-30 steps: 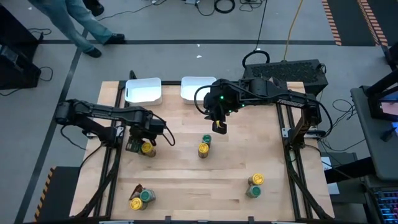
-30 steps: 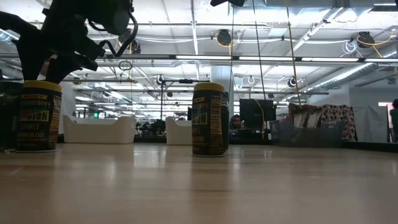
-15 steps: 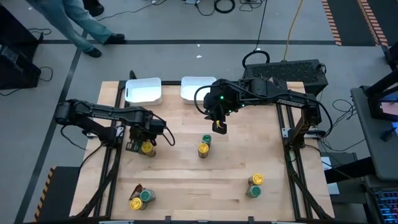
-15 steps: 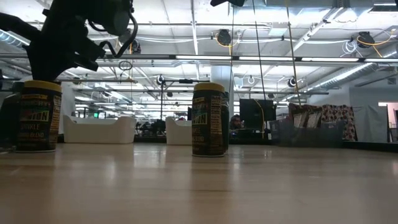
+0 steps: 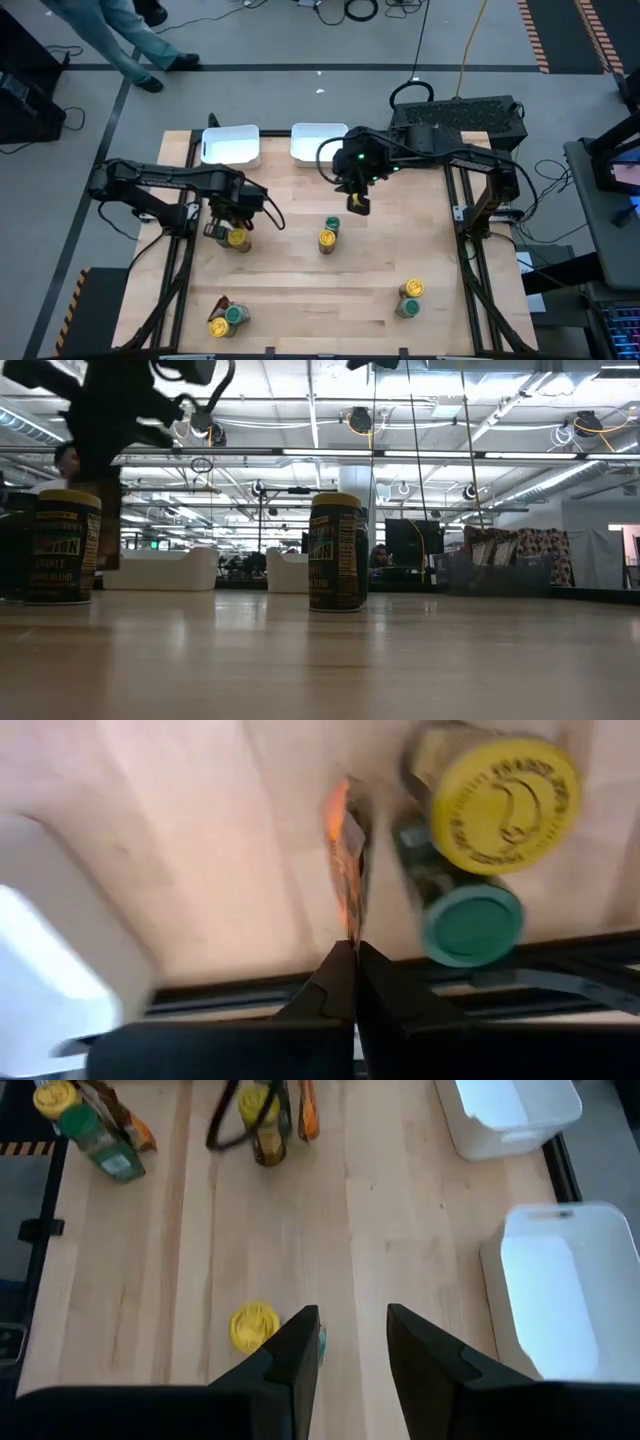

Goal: Sort spices by type
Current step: Put the top orange seasoning bag into the black bin

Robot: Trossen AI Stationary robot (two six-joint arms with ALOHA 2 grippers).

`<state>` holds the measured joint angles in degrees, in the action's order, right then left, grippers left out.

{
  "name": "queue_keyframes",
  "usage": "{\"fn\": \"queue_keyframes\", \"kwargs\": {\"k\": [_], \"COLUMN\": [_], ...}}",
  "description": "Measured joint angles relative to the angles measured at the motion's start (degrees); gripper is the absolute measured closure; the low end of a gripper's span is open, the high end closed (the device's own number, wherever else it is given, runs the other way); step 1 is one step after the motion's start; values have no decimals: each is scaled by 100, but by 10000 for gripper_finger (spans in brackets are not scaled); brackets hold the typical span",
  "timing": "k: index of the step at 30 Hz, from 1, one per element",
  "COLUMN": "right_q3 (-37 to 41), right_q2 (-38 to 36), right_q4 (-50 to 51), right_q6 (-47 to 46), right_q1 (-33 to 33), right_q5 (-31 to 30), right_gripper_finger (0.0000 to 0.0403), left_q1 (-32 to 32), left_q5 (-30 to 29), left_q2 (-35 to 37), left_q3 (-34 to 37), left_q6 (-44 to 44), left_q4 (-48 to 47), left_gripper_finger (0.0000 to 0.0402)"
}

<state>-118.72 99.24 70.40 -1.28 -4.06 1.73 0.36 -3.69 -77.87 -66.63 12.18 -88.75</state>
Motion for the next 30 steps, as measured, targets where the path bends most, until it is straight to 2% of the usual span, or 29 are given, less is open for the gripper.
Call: {"fn": "queue_keyframes", "kwargs": {"k": [5, 10, 13, 18, 24, 30], "right_q3": [-2, -2, -4, -4, -4, -2], "right_q2": [-414, -861, -1117, -1492, -1800, -1835], "right_q4": [299, 565, 766, 1054, 1228, 1501], "right_q6": [-192, -514, -774, -1286, -1858, -2213], "right_q1": [-125, -283, -308, -304, -297, -297], "right_q5": [-7, -79, -399, -926, -1220, -1398], "right_gripper_finger": [300, 300, 300, 300, 300, 300], "left_q1": [81, 362, 538, 752, 872, 865], "left_q5": [-624, -845, -947, -1174, -1546, -1763], "left_q2": [-7, -201, -450, -1167, -2206, -3043], "left_q3": [-426, -817, -1110, -1721, -2650, -3234], "left_q6": [489, 1129, 1606, 2699, 3873, 4331], "left_q4": [317, 1207, 1763, 2524, 2726, 2745], "left_gripper_finger": [400, 401, 401, 401, 401, 401]}}
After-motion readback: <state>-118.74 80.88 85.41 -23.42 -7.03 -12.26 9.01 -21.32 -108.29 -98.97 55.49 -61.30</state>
